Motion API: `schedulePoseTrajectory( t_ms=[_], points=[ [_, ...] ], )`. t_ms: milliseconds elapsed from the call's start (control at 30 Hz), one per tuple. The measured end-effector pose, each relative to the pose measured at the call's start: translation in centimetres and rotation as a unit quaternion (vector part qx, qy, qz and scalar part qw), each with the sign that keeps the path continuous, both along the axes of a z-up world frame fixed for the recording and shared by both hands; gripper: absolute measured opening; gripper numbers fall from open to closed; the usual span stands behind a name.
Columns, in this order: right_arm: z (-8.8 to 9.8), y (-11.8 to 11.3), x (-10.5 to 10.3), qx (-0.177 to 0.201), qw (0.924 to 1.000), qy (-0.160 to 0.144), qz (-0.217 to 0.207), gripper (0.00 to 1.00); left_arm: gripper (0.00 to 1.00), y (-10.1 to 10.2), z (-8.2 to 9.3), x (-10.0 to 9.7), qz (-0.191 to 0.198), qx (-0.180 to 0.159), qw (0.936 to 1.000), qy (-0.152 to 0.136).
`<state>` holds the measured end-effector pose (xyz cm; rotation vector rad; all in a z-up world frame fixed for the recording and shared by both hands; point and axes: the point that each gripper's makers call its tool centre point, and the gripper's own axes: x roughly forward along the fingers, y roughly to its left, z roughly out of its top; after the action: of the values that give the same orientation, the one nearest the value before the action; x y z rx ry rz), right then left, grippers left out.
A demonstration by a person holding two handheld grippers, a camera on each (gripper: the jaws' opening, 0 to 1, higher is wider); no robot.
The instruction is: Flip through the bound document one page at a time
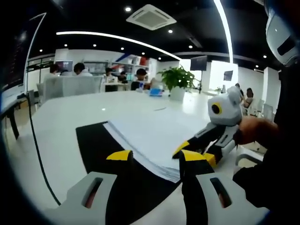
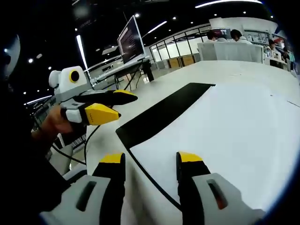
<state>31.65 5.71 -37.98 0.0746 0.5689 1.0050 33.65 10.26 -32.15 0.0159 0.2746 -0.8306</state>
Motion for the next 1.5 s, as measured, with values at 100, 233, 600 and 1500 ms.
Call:
schedulePoseTrajectory(
  t_ms=[100,233,600,1500],
  points=[
    [0.0,0.0,0.0,0.002,1.0000,-0.004,0.000,0.43,0.41,-0.2,0.0,0.0,-0.004,0.002,1.0000,0.001],
    [0.0,0.1,-0.1,0.003,0.9999,-0.009,0.004,0.45,0.41,-0.4,-0.1,0.0,-0.005,0.002,1.0000,0.001],
    [0.5,0.5,-0.7,0.030,0.9994,0.004,0.018,0.57,0.42,-1.5,-0.6,-0.2,-0.022,0.005,0.9997,0.008],
    [0.4,0.4,-1.4,0.027,0.9987,-0.017,0.038,0.62,0.47,-5.8,-3.1,-0.3,-0.287,0.117,0.9508,-0.013]
  ],
)
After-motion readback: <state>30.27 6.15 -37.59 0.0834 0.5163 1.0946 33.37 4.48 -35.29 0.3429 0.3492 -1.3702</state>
